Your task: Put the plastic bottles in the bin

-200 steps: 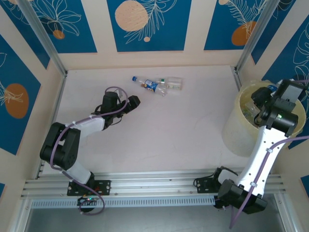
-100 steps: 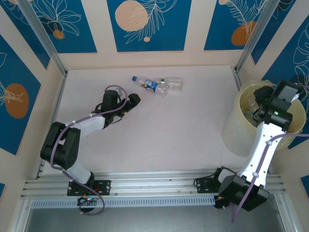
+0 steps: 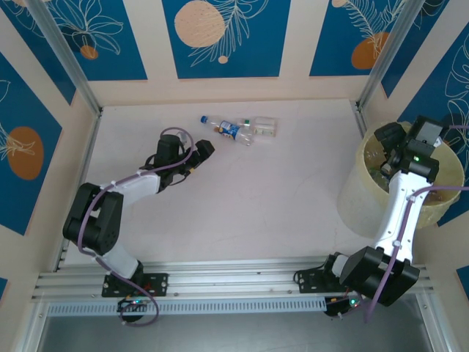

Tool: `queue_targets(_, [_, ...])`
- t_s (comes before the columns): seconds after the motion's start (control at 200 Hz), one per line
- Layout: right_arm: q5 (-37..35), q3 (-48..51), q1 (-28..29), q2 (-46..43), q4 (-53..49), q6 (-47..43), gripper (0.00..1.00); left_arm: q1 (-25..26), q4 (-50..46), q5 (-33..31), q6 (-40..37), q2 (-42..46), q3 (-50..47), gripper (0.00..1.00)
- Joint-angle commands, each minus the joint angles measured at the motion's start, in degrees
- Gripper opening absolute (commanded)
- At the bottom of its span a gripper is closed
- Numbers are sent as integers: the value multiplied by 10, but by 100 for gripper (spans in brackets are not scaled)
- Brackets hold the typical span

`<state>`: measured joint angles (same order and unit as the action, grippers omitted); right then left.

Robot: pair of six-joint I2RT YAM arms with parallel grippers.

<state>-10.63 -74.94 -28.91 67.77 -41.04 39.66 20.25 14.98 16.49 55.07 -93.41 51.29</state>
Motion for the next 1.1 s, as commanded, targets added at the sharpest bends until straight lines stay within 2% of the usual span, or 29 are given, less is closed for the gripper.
queue_targets(0.0, [-6, -30, 12, -28, -9, 5, 89, -4, -5, 12, 3, -12, 16, 100])
queue_targets(0.255, [-16, -50, 62, -56, -15, 7, 95, -3, -3, 18, 4, -19, 19, 100])
queue_targets(0.29, [-12, -50, 70, -56, -14, 8, 100, -3, -3, 18, 4, -20, 20, 100])
queue_targets(0.41, [-21, -39, 89, -47, 0, 4, 100, -2, -2, 19, 4, -22, 21, 100])
queue_targets(0.65, [-84, -6, 84, -16, -2, 9, 100, -2, -3, 19, 2, -17, 14, 100])
queue_targets(0.86, [-43, -46, 90, -30, 2, -14, 100, -2, -9, 18, -7, -16, 24, 100])
queue_targets(0.97, [-20, -74, 117, -47, 2, -36, 100, -2, -6, 17, -5, -19, 26, 100])
queue_targets(1.045, [-22, -79, 145, -57, 10, -51, 100, -2, -3, 18, -3, -23, 26, 100])
queue_targets(1.095, [-51, -80, 160, -59, 6, -57, 100, -2, -3, 20, -3, -25, 28, 100])
